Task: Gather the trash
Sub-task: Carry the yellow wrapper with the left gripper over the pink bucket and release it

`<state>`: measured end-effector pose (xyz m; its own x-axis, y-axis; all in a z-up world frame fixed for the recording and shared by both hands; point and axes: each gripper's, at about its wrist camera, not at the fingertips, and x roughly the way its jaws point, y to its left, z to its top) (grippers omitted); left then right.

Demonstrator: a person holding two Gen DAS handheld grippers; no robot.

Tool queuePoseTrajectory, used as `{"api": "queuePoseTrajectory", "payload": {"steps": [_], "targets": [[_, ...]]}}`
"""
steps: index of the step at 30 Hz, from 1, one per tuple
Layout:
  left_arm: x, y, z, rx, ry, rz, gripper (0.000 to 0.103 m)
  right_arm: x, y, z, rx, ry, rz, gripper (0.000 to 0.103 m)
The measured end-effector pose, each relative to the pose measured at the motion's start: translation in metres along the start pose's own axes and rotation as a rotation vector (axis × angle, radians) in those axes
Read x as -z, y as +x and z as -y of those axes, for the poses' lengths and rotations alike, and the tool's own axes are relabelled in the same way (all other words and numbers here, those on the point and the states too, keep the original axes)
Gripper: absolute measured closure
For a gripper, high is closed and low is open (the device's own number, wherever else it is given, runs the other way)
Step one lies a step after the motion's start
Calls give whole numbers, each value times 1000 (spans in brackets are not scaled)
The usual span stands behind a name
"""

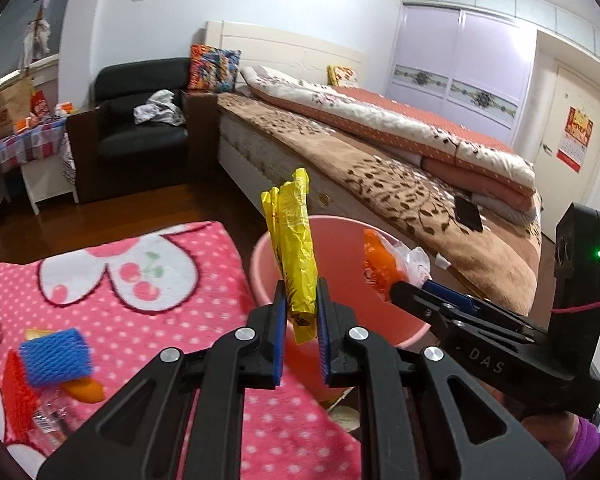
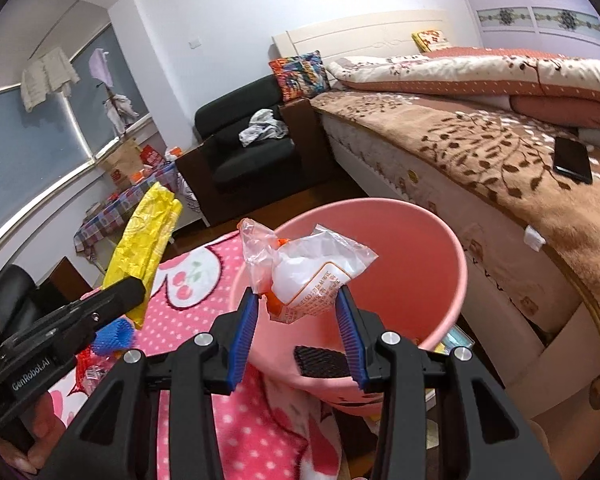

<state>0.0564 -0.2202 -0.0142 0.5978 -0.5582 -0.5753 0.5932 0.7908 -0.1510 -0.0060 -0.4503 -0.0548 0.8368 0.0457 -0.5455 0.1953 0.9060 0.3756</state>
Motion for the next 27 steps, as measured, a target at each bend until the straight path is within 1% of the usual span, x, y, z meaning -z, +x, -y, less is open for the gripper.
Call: {"api": "queuePoseTrajectory", "payload": {"steps": [6, 10, 15, 20, 23, 27], "targets": [[2, 25, 14, 32, 21, -47, 90, 1, 7, 14, 18, 32, -8, 63], [5, 40, 19, 35, 27, -81, 90, 3, 12, 22, 24, 48, -17, 63], [9, 52, 18, 38, 26, -116, 90, 7, 18, 26, 20, 65, -34, 63], [11, 58, 15, 40, 17, -132, 89, 7, 23, 28, 20, 73, -41, 62], [10, 61, 16, 51, 17, -144, 85, 9, 23, 26, 19, 79, -41, 62], [9, 61, 16, 60, 17, -143, 75, 9, 25, 26, 20, 84, -43, 61]]}}
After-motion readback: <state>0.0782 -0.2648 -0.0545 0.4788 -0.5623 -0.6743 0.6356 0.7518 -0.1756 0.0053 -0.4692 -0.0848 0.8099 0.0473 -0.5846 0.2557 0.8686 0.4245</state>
